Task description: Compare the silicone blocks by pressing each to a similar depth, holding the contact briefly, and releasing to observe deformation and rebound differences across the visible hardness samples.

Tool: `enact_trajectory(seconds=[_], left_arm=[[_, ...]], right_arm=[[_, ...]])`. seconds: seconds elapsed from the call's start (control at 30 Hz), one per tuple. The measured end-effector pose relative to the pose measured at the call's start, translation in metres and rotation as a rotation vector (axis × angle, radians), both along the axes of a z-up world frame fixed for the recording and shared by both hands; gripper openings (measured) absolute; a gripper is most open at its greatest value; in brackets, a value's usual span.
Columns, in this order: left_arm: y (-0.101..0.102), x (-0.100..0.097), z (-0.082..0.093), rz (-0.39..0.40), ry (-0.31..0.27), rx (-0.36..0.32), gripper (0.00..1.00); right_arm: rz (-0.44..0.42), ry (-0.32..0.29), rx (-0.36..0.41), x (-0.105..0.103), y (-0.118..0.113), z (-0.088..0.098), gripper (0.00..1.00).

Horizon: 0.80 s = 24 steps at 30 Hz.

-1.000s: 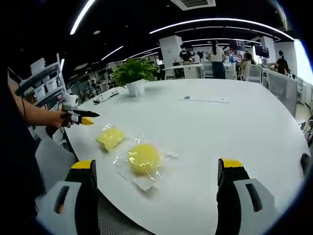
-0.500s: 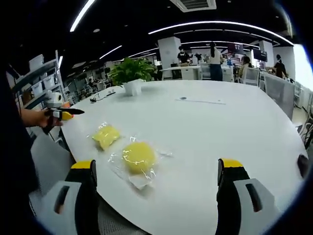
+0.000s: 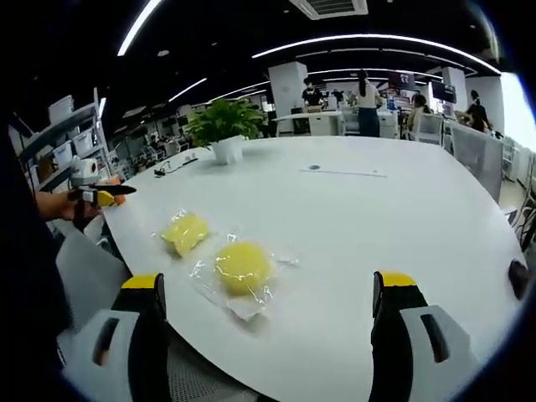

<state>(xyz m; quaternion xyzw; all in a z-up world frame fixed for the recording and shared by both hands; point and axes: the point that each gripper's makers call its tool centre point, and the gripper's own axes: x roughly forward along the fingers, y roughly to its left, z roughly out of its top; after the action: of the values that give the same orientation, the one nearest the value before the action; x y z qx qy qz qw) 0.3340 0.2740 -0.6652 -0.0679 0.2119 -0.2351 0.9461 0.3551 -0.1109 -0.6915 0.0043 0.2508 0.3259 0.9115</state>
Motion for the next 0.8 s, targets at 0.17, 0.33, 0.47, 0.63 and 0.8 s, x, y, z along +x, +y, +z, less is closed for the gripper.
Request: enact_trajectory(seconds=[0.17, 0.33, 0.47, 0.63, 0.8], left_arm=[[-0.004, 0.004, 0.002, -0.014, 0.003, 0.018, 1.00], [-0.004, 0.007, -0.001, -0.014, 0.040, 0.009, 1.00], [-0.001, 0.008, -0.004, -0.005, 0.058, 0.018, 1.00], [-0.007, 0.017, 0.004, 0.002, 0.056, -0.026, 1.00], [-0.016, 0.030, 0.011, -0.001, 0.070, -0.083, 1.00]], right_arm=[[-0.003, -0.007, -0.005, 0.000, -0.003, 0.005, 0.96], [-0.008, -0.008, -0.006, 0.000, -0.004, 0.005, 0.96], [-0.012, -0.003, -0.006, 0.000, -0.004, 0.006, 0.96], [-0.018, -0.009, -0.001, -0.002, -0.005, 0.008, 0.96], [-0.042, -0.001, 0.004, -0.004, -0.011, 0.004, 0.96]])
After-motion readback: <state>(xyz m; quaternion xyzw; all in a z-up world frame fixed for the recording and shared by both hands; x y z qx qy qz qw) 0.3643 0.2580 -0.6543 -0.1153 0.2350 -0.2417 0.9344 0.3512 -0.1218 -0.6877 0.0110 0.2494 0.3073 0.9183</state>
